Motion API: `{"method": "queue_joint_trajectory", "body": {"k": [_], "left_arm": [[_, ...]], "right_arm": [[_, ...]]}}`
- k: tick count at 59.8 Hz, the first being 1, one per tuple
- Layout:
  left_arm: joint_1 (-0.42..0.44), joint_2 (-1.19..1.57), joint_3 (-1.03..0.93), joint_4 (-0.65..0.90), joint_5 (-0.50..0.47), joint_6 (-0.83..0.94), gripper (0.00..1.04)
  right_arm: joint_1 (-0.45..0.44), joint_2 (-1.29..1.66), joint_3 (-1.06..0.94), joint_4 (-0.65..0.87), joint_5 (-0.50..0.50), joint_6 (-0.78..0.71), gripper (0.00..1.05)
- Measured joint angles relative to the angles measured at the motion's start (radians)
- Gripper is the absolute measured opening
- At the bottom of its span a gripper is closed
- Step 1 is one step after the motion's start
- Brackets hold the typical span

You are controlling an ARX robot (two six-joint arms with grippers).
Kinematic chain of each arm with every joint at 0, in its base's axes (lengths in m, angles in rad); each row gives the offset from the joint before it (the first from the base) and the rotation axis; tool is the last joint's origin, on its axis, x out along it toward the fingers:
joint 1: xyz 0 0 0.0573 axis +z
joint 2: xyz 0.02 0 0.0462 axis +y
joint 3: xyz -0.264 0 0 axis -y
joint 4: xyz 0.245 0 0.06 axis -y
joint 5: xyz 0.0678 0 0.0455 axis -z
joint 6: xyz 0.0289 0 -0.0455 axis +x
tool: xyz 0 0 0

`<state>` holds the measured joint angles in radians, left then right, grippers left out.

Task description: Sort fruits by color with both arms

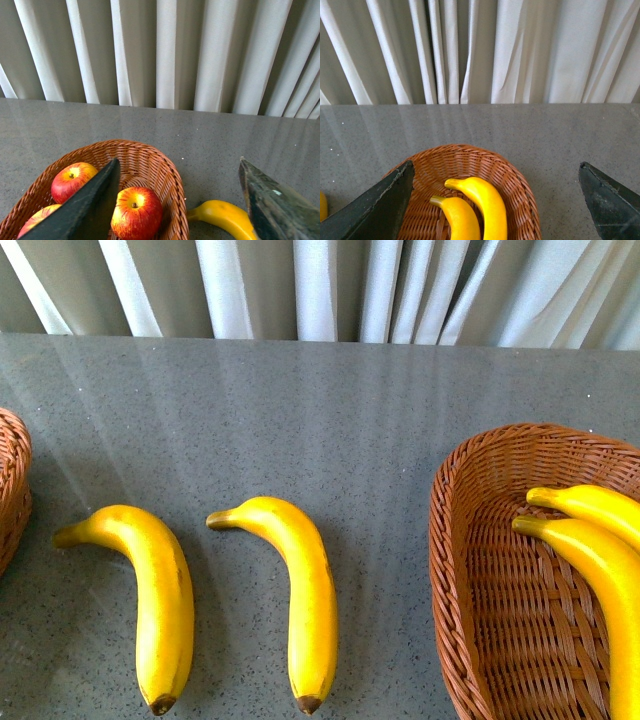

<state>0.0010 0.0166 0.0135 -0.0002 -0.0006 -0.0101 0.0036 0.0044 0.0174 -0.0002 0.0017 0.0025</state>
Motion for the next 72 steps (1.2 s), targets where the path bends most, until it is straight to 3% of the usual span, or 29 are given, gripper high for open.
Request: {"method": "queue_joint_trajectory", "body": {"k": [9, 47, 48, 53, 54, 56, 59, 72], "left_arm": [[0.0, 0.0, 0.0, 0.0, 0.0, 0.002, 0.97], [0.0, 0.0, 0.0, 0.0, 0.0, 0.002, 0.96], [0.0, 0.0, 0.0, 0.0, 0.0, 0.002, 0.96], [0.0, 0.0, 0.0, 0.0, 0.0, 0.002, 0.96], [0.0, 0.0, 0.0, 0.0, 0.001, 0.002, 0.96], [0.0, 0.0, 0.0, 0.0, 0.0, 0.002, 0.96], [-0.001, 0.0, 0.0, 0.0, 0.001, 0.002, 0.96], [-0.001, 0.0, 0.0, 0.0, 0.0, 0.002, 0.96]], "right_arm": [[0.0, 0.0, 0.0, 0.0, 0.0, 0.0, 0.96], [0.0, 0.0, 0.0, 0.0, 0.0, 0.0, 0.96], [-0.002, 0.002, 0.001, -0.002, -0.01, 0.002, 0.96], [-0.098, 0.167, 0.085, -0.164, -0.372, 0.068, 0.96], [-0.1, 0.195, 0.095, -0.165, -0.406, 0.075, 0.96], [-0.084, 0.295, 0.124, -0.14, -0.514, 0.107, 0.96], [-0.036, 0.392, 0.156, -0.068, -0.557, 0.134, 0.96], [0.232, 0.838, 0.314, 0.291, -0.409, 0.149, 0.96]]}}
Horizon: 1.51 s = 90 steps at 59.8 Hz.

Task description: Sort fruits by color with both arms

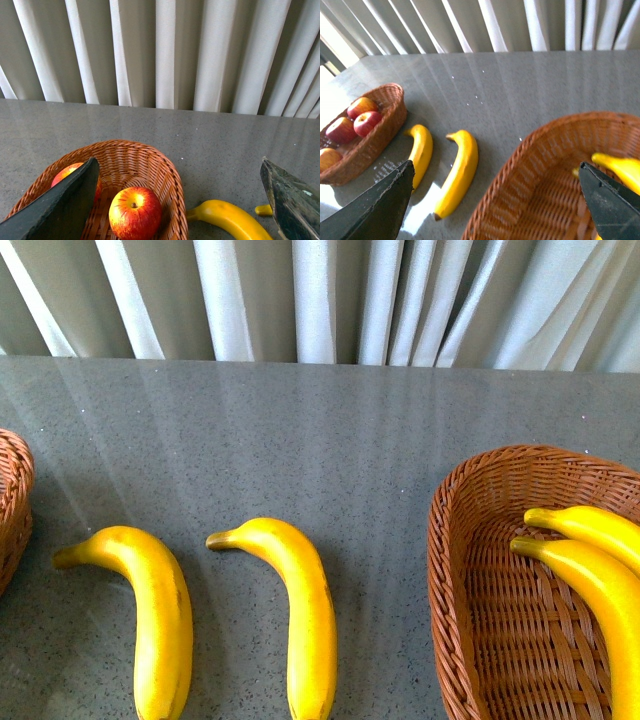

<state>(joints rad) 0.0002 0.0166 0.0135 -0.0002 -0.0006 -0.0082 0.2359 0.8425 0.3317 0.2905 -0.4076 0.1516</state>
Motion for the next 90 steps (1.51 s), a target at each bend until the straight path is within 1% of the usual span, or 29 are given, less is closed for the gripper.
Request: {"method": "queue_joint_trajectory", "body": {"k": [3, 9, 12, 18, 27, 39, 43, 59, 86, 90], "left_arm": [[0.0, 0.0, 0.0, 0.0, 0.0, 0.0, 0.96], [0.0, 0.0, 0.0, 0.0, 0.0, 0.0, 0.96], [0.0, 0.0, 0.0, 0.0, 0.0, 0.0, 0.96], [0.0, 0.0, 0.0, 0.0, 0.0, 0.0, 0.96], [0.0, 0.0, 0.0, 0.0, 0.0, 0.0, 0.96], [0.0, 0.0, 0.0, 0.0, 0.0, 0.0, 0.96], [0.0, 0.0, 0.0, 0.0, 0.0, 0.0, 0.96], [0.0, 0.0, 0.0, 0.0, 0.0, 0.0, 0.96], [0.0, 0.0, 0.0, 0.0, 0.0, 0.0, 0.96], [0.0, 0.0, 0.0, 0.0, 0.0, 0.0, 0.96]], "right_arm": [[0.048, 0.126, 0.042, 0.056, 0.014, -0.014, 0.96], [0.114, 0.372, 0.134, 0.112, 0.013, -0.037, 0.96], [0.134, 0.461, 0.174, 0.119, 0.013, -0.054, 0.96], [0.172, 0.665, 0.274, 0.13, 0.047, -0.098, 0.96], [0.23, 0.888, 0.423, 0.083, 0.063, -0.122, 0.96], [0.335, 1.036, 0.595, -0.004, 0.083, -0.123, 0.96], [0.375, 1.093, 0.669, -0.047, 0.104, -0.123, 0.96], [0.482, 1.279, 0.906, -0.169, 0.149, -0.15, 0.96], [0.531, 1.407, 1.037, -0.248, 0.185, -0.179, 0.96], [0.531, 1.421, 1.063, -0.259, 0.203, -0.179, 0.96]]}}
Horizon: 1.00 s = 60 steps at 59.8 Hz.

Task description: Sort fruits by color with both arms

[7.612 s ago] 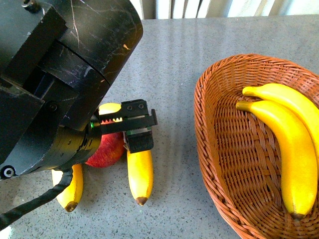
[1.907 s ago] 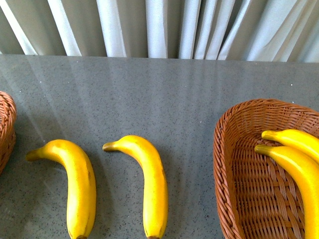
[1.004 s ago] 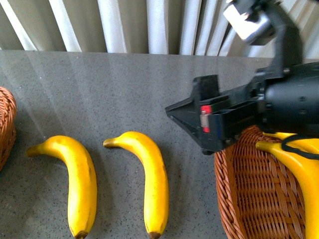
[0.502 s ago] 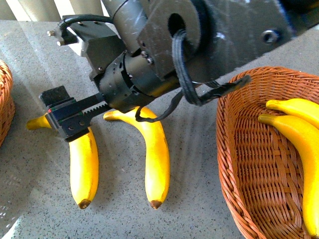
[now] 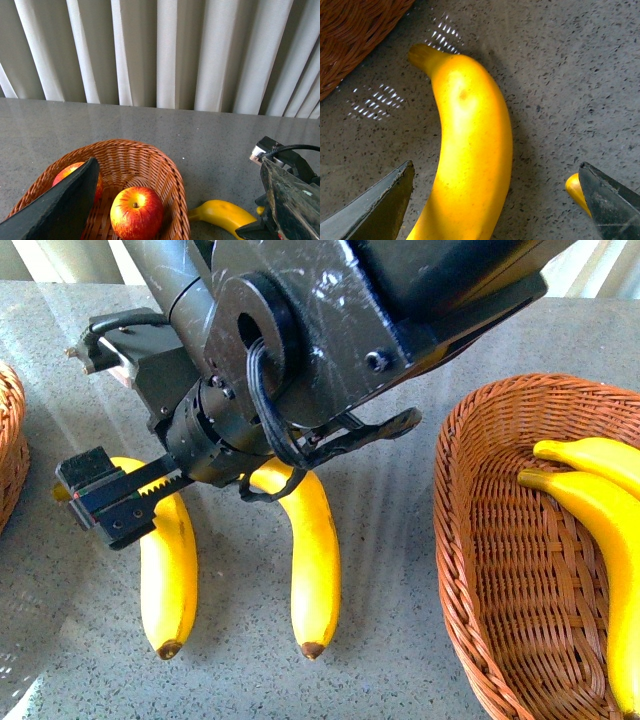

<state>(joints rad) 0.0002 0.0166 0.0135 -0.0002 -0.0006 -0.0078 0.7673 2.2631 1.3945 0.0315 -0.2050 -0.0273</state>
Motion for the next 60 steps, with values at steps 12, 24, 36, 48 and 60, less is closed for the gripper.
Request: {"method": "queue_joint_trajectory", "body": {"k": [12, 24, 36, 48, 60], "left_arm": [[0.0, 0.0, 0.0, 0.0, 0.0, 0.0, 0.96], [0.0, 0.0, 0.0, 0.0, 0.0, 0.0, 0.96], [0.0, 0.0, 0.0, 0.0, 0.0, 0.0, 0.96], [0.0, 0.0, 0.0, 0.0, 0.0, 0.0, 0.96], [0.0, 0.0, 0.0, 0.0, 0.0, 0.0, 0.96]], "right_arm": [[0.006, 0.02, 0.034, -0.021, 0.015, 0.0, 0.96], [0.006, 0.037, 0.046, -0.035, 0.006, 0.017, 0.75], [0.006, 0.042, 0.051, -0.049, -0.003, 0.033, 0.46], [0.005, 0.043, 0.051, -0.051, -0.005, 0.035, 0.34], [0.0, 0.044, 0.049, -0.039, -0.022, 0.064, 0.33]]}}
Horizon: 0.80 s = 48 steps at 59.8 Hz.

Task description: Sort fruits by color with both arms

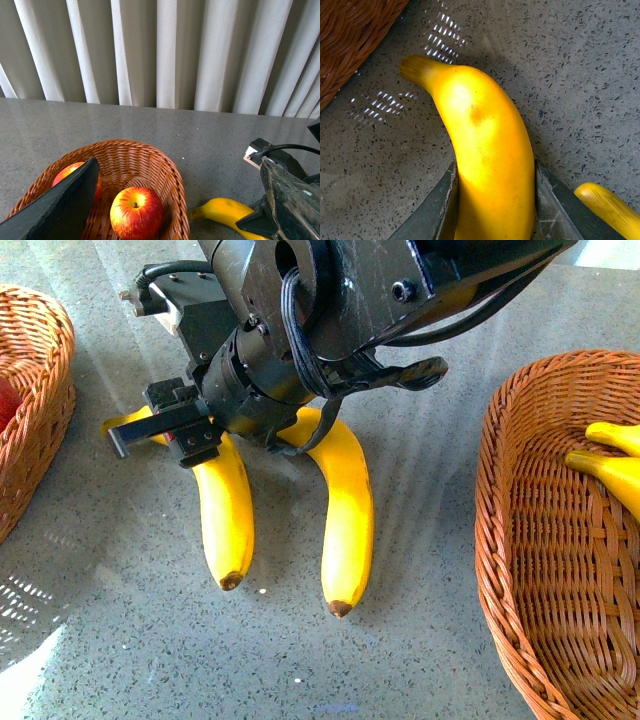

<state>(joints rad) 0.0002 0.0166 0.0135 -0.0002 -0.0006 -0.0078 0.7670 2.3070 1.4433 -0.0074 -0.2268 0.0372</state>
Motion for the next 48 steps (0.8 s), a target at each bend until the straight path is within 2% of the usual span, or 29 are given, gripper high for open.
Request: {"method": "queue_joint_trajectory", "body": {"k": [21, 35, 44, 48], "left_arm": [[0.0, 0.0, 0.0, 0.0, 0.0, 0.0, 0.96], [0.0, 0.0, 0.0, 0.0, 0.0, 0.0, 0.96], [0.0, 0.0, 0.0, 0.0, 0.0, 0.0, 0.96], [0.0, 0.0, 0.0, 0.0, 0.0, 0.0, 0.96]], "right_arm": [[-0.056, -0.061, -0.08, 0.075, -0.089, 0.116, 0.33], [-0.169, -0.277, -0.196, 0.146, -0.163, 0.189, 0.33], [-0.227, -0.384, -0.29, 0.162, -0.168, 0.179, 0.33], [-0.268, -0.441, -0.351, 0.185, -0.131, 0.165, 0.33]]}}
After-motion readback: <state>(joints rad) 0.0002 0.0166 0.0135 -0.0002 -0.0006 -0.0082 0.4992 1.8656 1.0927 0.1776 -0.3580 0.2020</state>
